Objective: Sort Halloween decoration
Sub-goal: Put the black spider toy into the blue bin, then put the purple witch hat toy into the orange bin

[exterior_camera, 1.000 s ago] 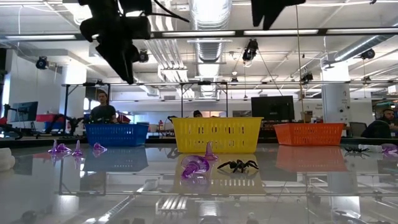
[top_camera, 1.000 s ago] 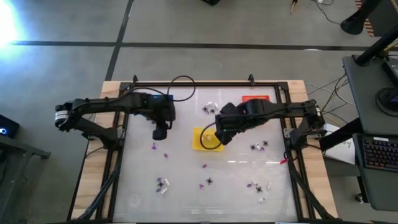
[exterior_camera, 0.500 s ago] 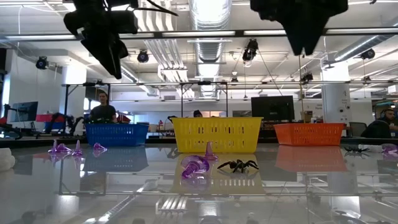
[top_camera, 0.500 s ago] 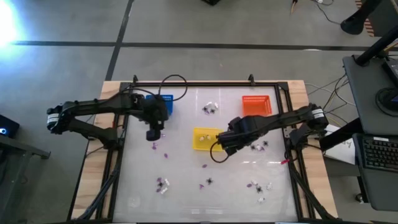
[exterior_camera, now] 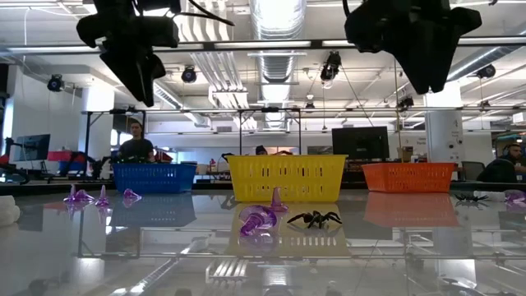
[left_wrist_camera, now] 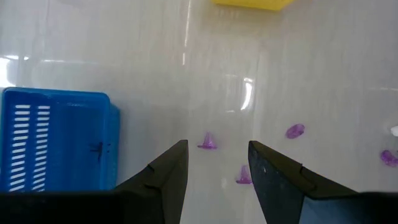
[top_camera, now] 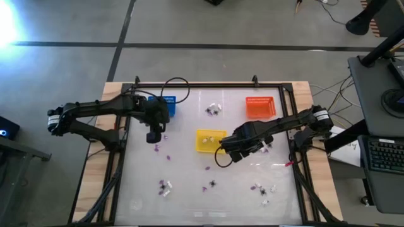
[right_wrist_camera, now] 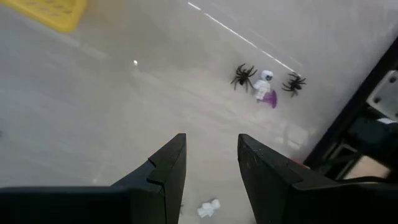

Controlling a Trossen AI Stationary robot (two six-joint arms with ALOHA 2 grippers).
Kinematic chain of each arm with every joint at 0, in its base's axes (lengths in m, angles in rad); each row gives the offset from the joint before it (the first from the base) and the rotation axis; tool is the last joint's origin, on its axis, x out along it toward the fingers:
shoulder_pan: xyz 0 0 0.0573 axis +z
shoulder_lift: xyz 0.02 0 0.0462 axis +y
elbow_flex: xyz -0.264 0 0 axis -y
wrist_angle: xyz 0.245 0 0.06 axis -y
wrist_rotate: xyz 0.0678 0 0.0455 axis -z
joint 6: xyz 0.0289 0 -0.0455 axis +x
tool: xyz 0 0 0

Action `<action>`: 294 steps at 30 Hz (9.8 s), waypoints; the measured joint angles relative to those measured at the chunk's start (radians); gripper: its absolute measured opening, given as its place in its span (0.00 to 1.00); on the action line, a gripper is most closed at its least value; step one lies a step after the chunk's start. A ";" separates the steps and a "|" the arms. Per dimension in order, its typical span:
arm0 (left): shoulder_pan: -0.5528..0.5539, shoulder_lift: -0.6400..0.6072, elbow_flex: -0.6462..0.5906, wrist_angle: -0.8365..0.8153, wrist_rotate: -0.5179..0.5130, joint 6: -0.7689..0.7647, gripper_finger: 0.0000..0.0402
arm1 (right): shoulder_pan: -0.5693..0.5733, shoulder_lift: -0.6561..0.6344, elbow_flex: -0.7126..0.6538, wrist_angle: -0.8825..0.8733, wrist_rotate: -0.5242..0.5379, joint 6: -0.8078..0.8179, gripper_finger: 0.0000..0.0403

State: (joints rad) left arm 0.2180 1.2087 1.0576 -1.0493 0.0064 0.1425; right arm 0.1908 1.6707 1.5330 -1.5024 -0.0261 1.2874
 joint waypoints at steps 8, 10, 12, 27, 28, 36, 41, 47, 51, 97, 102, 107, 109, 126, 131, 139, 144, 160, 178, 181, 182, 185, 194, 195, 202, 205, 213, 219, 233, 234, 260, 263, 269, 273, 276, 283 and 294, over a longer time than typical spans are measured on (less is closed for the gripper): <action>0.000 0.000 0.000 -0.063 -0.020 0.003 0.38 | 0.004 0.000 -0.014 0.028 0.014 0.019 0.34; 0.000 0.000 0.000 -0.069 -0.021 0.003 0.38 | 0.005 0.000 -0.036 0.029 0.048 0.035 0.34; 0.000 0.000 0.000 -0.068 -0.021 0.003 0.38 | 0.005 0.000 -0.068 0.029 0.063 0.053 0.34; 0.000 0.000 0.000 -0.067 -0.021 -0.006 0.37 | 0.003 0.001 -0.355 0.239 0.051 0.094 0.34; 0.000 0.000 0.000 -0.067 -0.021 -0.006 0.37 | 0.003 0.001 -0.368 0.250 0.051 0.103 0.34; 0.000 0.000 0.000 -0.066 -0.021 -0.025 0.37 | -0.014 0.001 -0.479 0.345 0.053 0.117 0.34; 0.000 0.000 0.000 -0.066 -0.021 -0.031 0.37 | -0.028 0.001 -0.529 0.403 0.052 0.115 0.34; 0.000 0.000 0.000 -0.066 -0.017 -0.043 0.37 | -0.057 0.000 -0.561 0.444 0.051 0.103 0.34; 0.000 0.000 0.000 -0.066 -0.016 -0.047 0.37 | -0.078 -0.002 -0.583 0.454 0.042 0.075 0.34; 0.000 -0.004 0.000 -0.097 -0.013 -0.054 0.37 | -0.164 -0.116 -0.701 0.621 -0.026 0.024 0.03; 0.000 -0.029 0.000 -0.101 -0.013 -0.023 0.34 | -0.168 -0.219 -0.674 0.621 0.090 0.077 0.02; 0.000 -0.069 0.000 -0.101 -0.013 -0.020 0.30 | -0.166 -0.286 -0.621 0.618 0.158 0.100 0.02; 0.000 -0.083 0.000 -0.101 -0.014 -0.020 0.29 | -0.167 -0.300 -0.592 0.619 0.195 0.100 0.02; -0.001 -0.147 0.000 -0.101 -0.069 -0.013 0.28 | -0.231 -0.110 -0.232 0.620 0.343 -0.183 0.02; 0.000 -0.158 0.000 -0.104 -0.100 -0.023 0.28 | -0.280 -0.049 -0.158 0.632 0.316 -0.281 0.02; 0.000 -0.169 0.000 -0.149 -0.140 -0.072 0.28 | -0.349 0.039 -0.050 0.753 0.258 -0.450 0.02; 0.000 -0.187 0.000 -0.149 -0.157 -0.100 0.28 | -0.386 0.101 -0.013 0.839 0.226 -0.509 0.02; 0.000 -0.218 0.000 -0.151 -0.207 -0.151 0.28 | -0.450 0.349 0.213 0.970 0.118 -0.591 0.02; 0.000 -0.305 0.000 -0.165 -0.271 -0.214 0.28 | -0.481 0.643 0.629 0.954 0.006 -0.680 0.02; 0.000 -0.308 0.000 -0.165 -0.286 -0.215 0.28 | -0.488 0.672 0.660 0.967 -0.025 -0.681 0.02; 0.000 -0.308 0.000 -0.165 -0.290 -0.216 0.28 | -0.490 0.683 0.672 0.970 -0.028 -0.681 0.02; 0.000 -0.307 0.000 -0.168 -0.296 -0.224 0.28 | -0.491 0.724 0.716 0.969 -0.036 -0.681 0.02; 0.000 -0.307 0.000 -0.198 -0.296 -0.239 0.28 | -0.496 0.807 0.823 1.014 -0.087 -0.683 0.02; 0.000 -0.307 0.000 -0.198 -0.296 -0.239 0.28 | -0.497 0.808 0.824 1.015 -0.087 -0.686 0.02; 0.000 -0.307 0.000 -0.197 -0.296 -0.239 0.28 | -0.506 0.808 0.823 1.038 -0.087 -0.705 0.04; 0.000 -0.307 0.000 -0.197 -0.296 -0.239 0.28 | -0.507 0.808 0.823 1.098 -0.087 -0.705 0.08; 0.000 -0.307 0.000 -0.197 -0.296 -0.238 0.28 | -0.510 0.808 0.822 1.132 -0.087 -0.705 0.22; 0.000 -0.307 0.000 -0.200 -0.296 -0.241 0.28 | -0.512 0.788 0.822 1.063 -0.087 -0.707 0.27; 0.000 -0.316 0.000 -0.246 -0.227 -0.287 0.33 | -0.485 0.571 0.822 0.511 -0.139 -0.906 0.29; -0.001 -0.317 -0.003 -0.241 -0.203 -0.285 0.34 | -0.479 0.557 0.822 0.484 -0.124 -0.912 0.29; -0.167 -0.245 -0.325 0.052 0.091 -0.265 0.41 | -0.433 0.209 0.822 0.157 0.164 -0.849 0.29; -0.204 -0.207 -0.325 0.065 0.095 -0.266 0.41 | -0.432 0.210 0.822 0.142 0.165 -0.841 0.29; -0.271 -0.133 -0.325 0.105 0.112 -0.278 0.41 | -0.426 0.215 0.820 0.137 0.161 -0.827 0.29; -0.299 -0.094 -0.324 0.142 0.112 -0.291 0.41 | -0.417 0.215 0.820 0.137 0.160 -0.825 0.29; -0.310 -0.062 -0.325 0.170 0.112 -0.298 0.41 | -0.411 0.215 0.820 0.137 0.158 -0.824 0.29; -0.325 0.032 -0.315 0.262 0.111 -0.301 0.41 | -0.393 0.215 0.820 0.138 0.158 -0.823 0.29; -0.366 0.162 -0.315 0.419 0.116 -0.274 0.41 | -0.372 0.215 0.820 0.137 0.158 -0.813 0.29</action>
State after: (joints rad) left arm -0.1481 1.3709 0.7422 -0.6304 0.1228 -0.1310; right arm -0.1816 1.8854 2.3531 -1.3651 0.1322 0.4747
